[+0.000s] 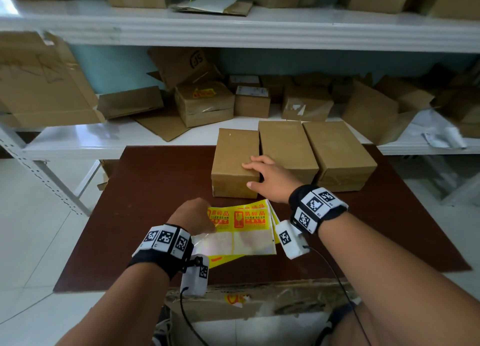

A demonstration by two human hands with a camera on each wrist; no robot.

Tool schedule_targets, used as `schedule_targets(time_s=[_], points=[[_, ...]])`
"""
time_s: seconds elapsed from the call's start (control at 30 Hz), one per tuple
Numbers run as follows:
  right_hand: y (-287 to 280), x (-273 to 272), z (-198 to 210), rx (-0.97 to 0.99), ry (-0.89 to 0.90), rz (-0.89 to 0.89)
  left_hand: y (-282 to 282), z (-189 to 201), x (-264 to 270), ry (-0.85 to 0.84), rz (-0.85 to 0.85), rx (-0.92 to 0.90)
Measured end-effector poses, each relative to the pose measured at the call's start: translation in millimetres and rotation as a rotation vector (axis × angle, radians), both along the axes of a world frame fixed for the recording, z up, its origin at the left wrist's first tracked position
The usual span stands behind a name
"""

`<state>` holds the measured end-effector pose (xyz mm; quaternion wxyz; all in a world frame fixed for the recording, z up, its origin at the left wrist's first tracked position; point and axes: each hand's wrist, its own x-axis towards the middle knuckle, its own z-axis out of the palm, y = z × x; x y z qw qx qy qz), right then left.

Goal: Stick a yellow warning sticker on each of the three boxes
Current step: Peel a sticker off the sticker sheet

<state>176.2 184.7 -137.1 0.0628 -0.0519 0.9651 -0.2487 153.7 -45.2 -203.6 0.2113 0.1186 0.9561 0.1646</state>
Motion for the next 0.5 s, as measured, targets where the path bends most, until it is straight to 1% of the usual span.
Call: schedule_targets(time_s=[0.07, 0.23, 0.33, 0.4, 0.5], points=[[0, 0, 1, 0.005, 0.005, 0.0, -6, 5, -1, 0.011, -0.054, 0.045], [0, 0, -2, -0.019, 0.045, 0.012, -50, 38, -14, -0.027, -0.098, 0.313], [2, 6, -5, -0.057, 0.064, 0.022, -77, 60, -13, -0.06, -0.03, 0.485], [3, 13, -4, -0.067, 0.081, 0.036, -90, 72, -11, -0.073, 0.056, 0.666], [4, 30, -5, -0.018, 0.134, 0.043, -94, 79, -18, -0.043, 0.191, 0.936]])
